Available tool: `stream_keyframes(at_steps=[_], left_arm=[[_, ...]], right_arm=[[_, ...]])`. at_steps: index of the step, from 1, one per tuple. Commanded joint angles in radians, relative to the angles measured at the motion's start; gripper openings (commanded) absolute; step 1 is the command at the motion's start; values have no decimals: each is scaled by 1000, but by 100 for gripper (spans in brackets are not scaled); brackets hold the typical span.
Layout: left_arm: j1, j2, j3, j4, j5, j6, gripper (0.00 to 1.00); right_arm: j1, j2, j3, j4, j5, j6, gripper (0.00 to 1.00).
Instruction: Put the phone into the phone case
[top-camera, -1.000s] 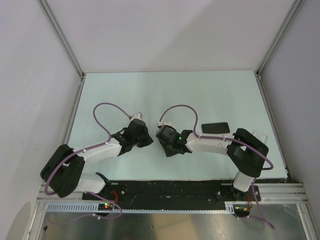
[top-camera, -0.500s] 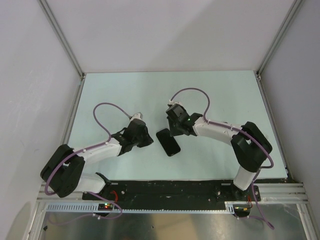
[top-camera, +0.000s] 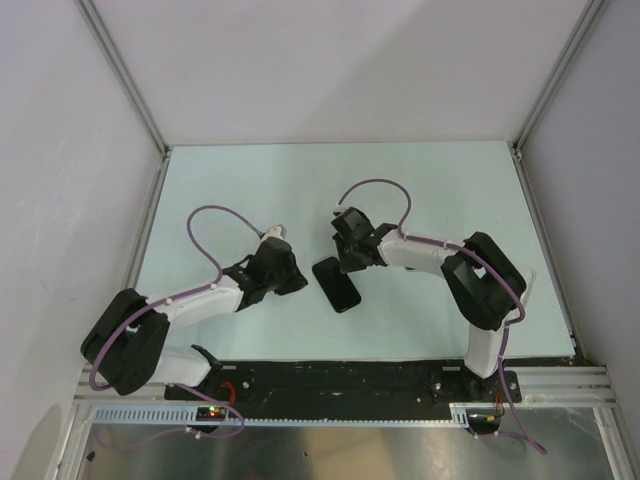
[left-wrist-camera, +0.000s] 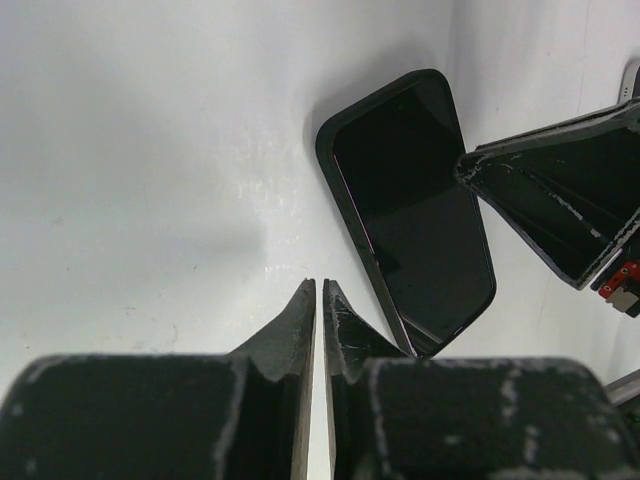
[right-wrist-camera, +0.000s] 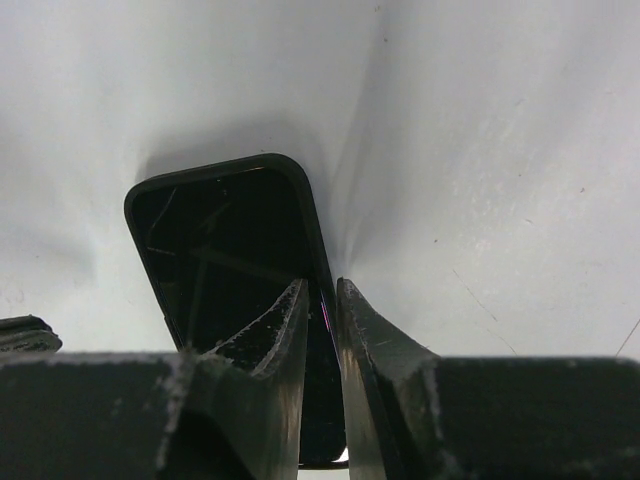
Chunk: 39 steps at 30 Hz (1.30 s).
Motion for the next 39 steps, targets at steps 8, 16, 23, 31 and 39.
stream_keyframes(at_steps=[8, 16, 23, 31, 39], left_arm=[[-25, -20, 19, 4, -127, -141, 39], [-139, 17, 71, -86, -315, -256, 93], [-251, 205, 312, -240, -467, -121, 100], [-325, 427, 530, -418, -561, -86, 100], [-358, 552, 600, -493, -600, -161, 100]], right_arm=[[39, 3, -5, -31, -39, 77, 19], [7, -246, -210, 82, -140, 188, 39], [-145, -589, -338, 44, -80, 216, 52], [-283, -817, -386, -30, -137, 191, 54], [-306, -905, -394, -67, -172, 170, 54]])
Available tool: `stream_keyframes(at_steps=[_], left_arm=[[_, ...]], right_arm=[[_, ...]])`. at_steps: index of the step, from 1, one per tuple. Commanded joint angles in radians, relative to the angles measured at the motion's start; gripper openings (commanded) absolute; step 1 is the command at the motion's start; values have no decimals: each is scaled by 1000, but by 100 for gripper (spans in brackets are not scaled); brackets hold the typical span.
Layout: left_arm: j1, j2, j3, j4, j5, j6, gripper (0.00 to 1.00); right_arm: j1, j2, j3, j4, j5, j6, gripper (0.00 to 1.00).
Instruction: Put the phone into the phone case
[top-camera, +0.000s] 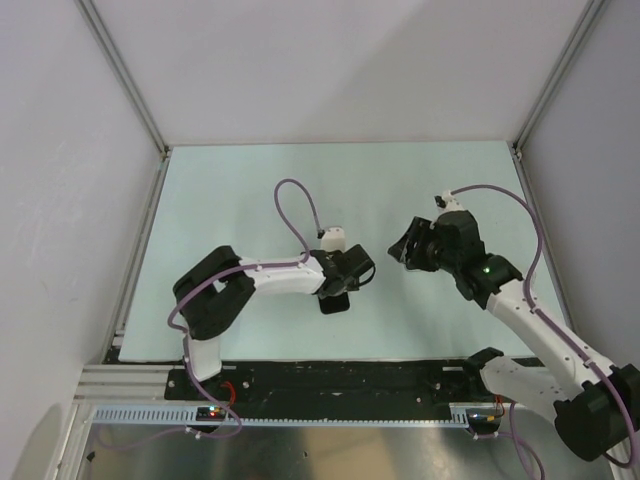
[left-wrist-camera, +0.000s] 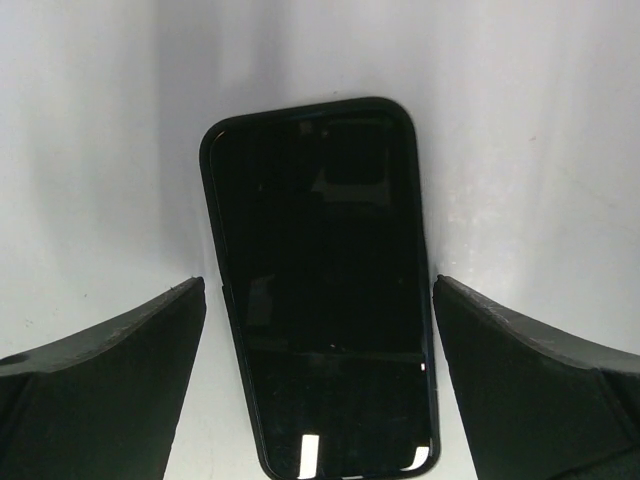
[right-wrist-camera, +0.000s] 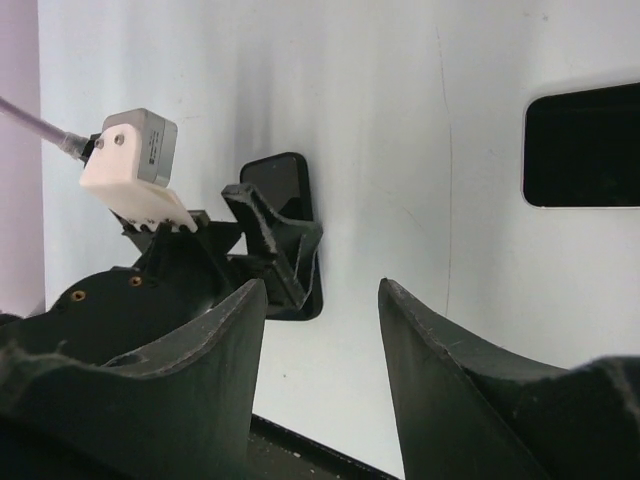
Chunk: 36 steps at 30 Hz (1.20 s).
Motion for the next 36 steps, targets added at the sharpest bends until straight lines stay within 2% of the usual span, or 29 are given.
stream_keyframes(at_steps=[1, 6, 11, 16, 21, 24, 31, 36], left_arm=[[-17, 42, 49, -75, -86, -54, 100], [-27, 78, 69, -79, -78, -63, 99], [-24, 78, 52, -76, -72, -49, 66], [5, 9, -27, -14, -58, 24, 55], [84, -66, -81, 38, -56, 161, 50], [152, -80, -83, 85, -49, 307, 51], [320, -22, -11, 169, 17, 571, 52], [385, 30, 55, 216, 92, 703, 52]], right_arm=[[-10, -57, -7, -27, -33, -21, 54], [-22, -104, -22, -49, -40, -34, 54], [-38, -129, -30, -61, -47, -41, 54], [-51, -130, -31, -61, -45, -54, 54], [-56, -107, -30, -49, -50, -56, 53], [-58, -94, -32, -42, -43, -61, 53], [-74, -58, -32, -32, -36, -69, 53], [-95, -40, -34, -25, -39, -74, 53]])
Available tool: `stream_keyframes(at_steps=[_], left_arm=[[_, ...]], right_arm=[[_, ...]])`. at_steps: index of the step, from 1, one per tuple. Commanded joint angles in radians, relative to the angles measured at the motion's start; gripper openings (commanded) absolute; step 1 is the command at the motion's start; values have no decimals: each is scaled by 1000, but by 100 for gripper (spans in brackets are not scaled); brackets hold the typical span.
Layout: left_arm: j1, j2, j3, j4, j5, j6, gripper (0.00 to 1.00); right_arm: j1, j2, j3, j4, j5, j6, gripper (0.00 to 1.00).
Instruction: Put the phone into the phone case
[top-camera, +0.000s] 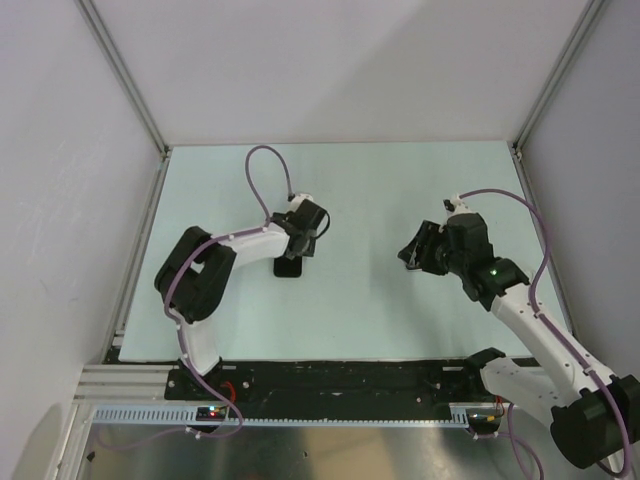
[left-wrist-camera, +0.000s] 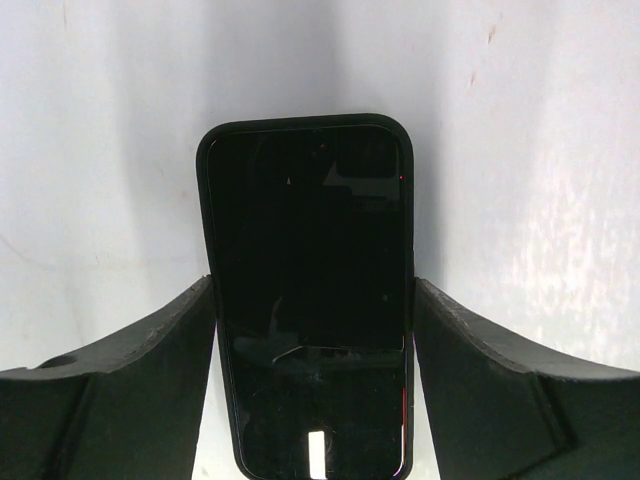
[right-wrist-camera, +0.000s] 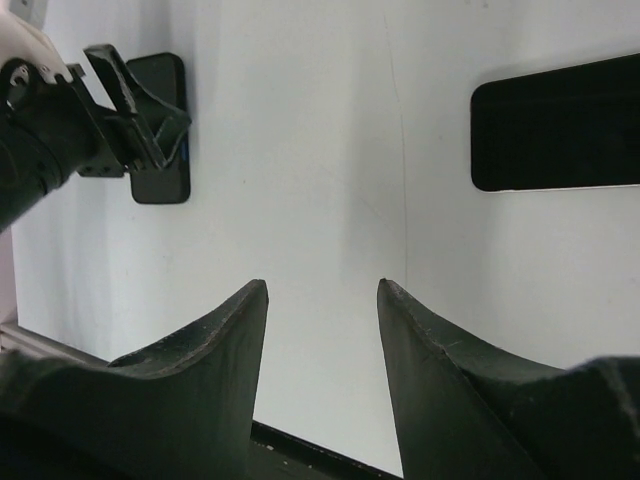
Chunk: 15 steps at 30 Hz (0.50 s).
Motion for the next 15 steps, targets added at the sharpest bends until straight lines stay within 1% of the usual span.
stream_keyframes(at_steps=[1, 6, 8, 10, 12, 13, 15], left_arm=[[42, 35, 82, 79, 57, 186, 53], [90, 64, 99, 99, 125, 200, 54], [100, 68, 100, 101, 149, 204, 56], [110, 69, 99, 103, 175, 201, 61], [116, 65, 96, 104, 185, 200, 70], [118, 61, 93, 104, 187, 200, 77], [126, 47, 89, 105, 192, 197, 86]], right_arm=[[-20, 14, -3, 32, -2, -24, 53], [-32, 40, -8, 34, 10, -25, 53], [-39, 46, -10, 32, 16, -24, 53], [-45, 51, -11, 30, 23, -21, 53], [-50, 58, -11, 26, 28, -16, 55], [-51, 61, -11, 24, 33, -13, 57], [-51, 69, -11, 18, 46, -10, 63]])
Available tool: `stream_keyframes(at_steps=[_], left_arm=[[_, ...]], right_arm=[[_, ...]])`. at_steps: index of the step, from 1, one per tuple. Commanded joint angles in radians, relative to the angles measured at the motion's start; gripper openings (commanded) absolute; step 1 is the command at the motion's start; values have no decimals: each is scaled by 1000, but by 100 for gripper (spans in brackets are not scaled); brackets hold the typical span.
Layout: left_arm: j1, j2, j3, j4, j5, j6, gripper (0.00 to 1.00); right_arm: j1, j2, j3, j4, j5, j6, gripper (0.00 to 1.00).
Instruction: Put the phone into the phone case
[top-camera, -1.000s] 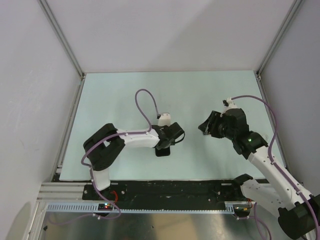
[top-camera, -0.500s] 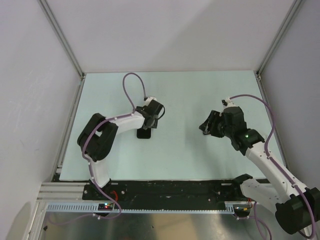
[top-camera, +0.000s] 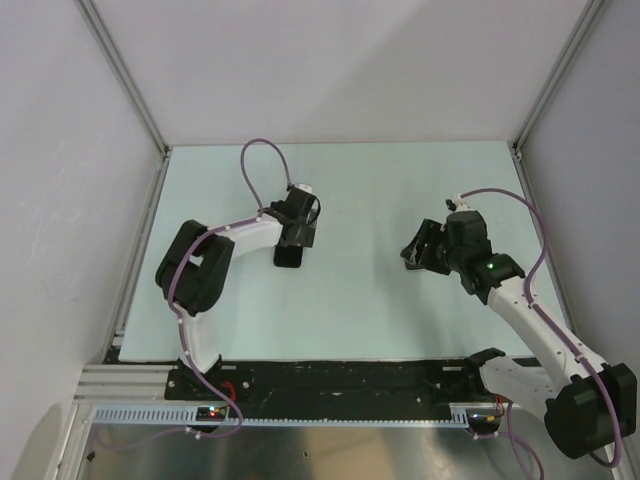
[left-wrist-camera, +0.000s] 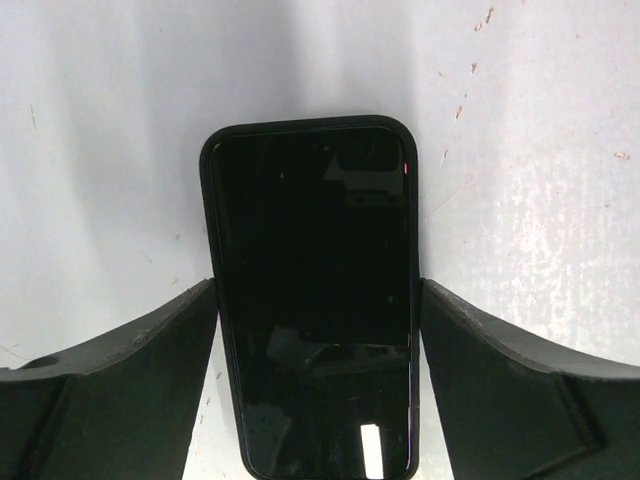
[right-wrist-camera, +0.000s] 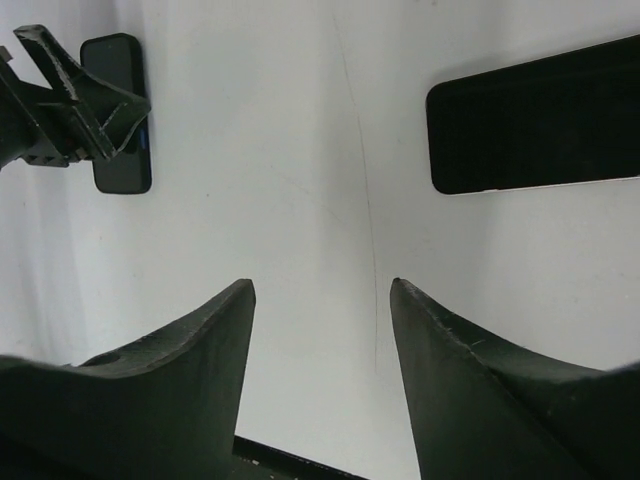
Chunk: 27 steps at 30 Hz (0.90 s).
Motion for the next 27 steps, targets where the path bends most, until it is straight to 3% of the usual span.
stream_keyframes(at_steps=[1, 5, 10, 15, 23, 27], left_arm=[[23, -23, 20, 22, 26, 27, 89], [44, -89, 18, 21, 24, 21, 99], [61, -185, 37, 18, 50, -10, 100], [23, -306, 11, 15, 86, -115, 100], [-145, -437, -117, 20, 146, -240, 100], [-182, -480, -170, 24, 186, -252, 100]], right_arm=[[-8, 14, -6, 9, 36, 2, 65], [-18, 22, -6, -9, 68, 17, 71], [-94, 18, -7, -58, 121, 20, 73], [-259, 20, -21, -115, 201, 39, 72], [-545, 92, -53, -126, 281, 30, 55], [-639, 127, -69, -100, 298, 8, 52]])
